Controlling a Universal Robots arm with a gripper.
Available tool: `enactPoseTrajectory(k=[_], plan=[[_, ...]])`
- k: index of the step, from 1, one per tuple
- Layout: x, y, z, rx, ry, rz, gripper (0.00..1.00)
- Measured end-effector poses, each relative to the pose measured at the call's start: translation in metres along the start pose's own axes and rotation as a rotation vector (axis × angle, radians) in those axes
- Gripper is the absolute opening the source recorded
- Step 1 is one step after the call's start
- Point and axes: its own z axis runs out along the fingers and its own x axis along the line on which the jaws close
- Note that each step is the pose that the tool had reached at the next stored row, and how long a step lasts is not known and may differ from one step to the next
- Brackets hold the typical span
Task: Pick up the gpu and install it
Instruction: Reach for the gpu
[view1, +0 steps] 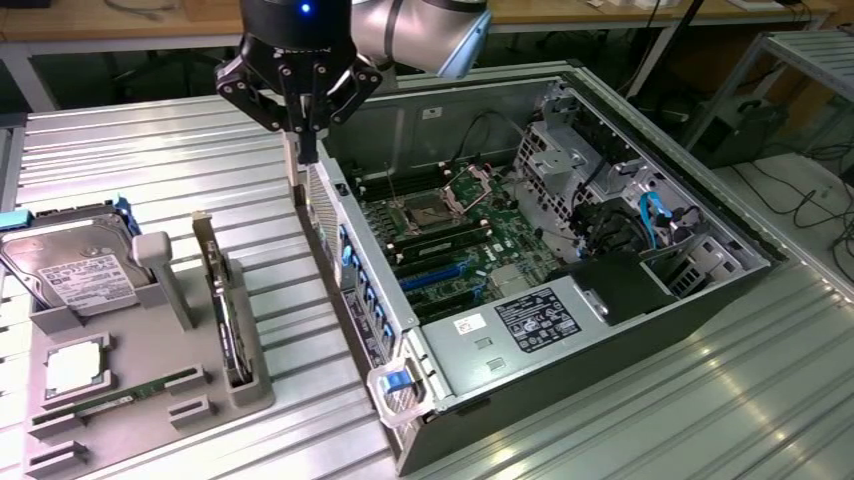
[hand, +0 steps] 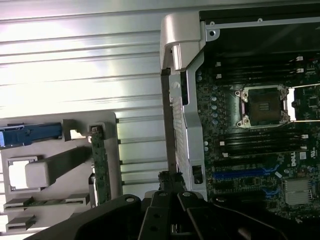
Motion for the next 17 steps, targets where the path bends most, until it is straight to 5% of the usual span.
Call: enactPoseTrajectory(k=[17], plan=[[0.011, -0.0017, -0.0001, 0.0002, 0.0028, 0.0, 0.11]])
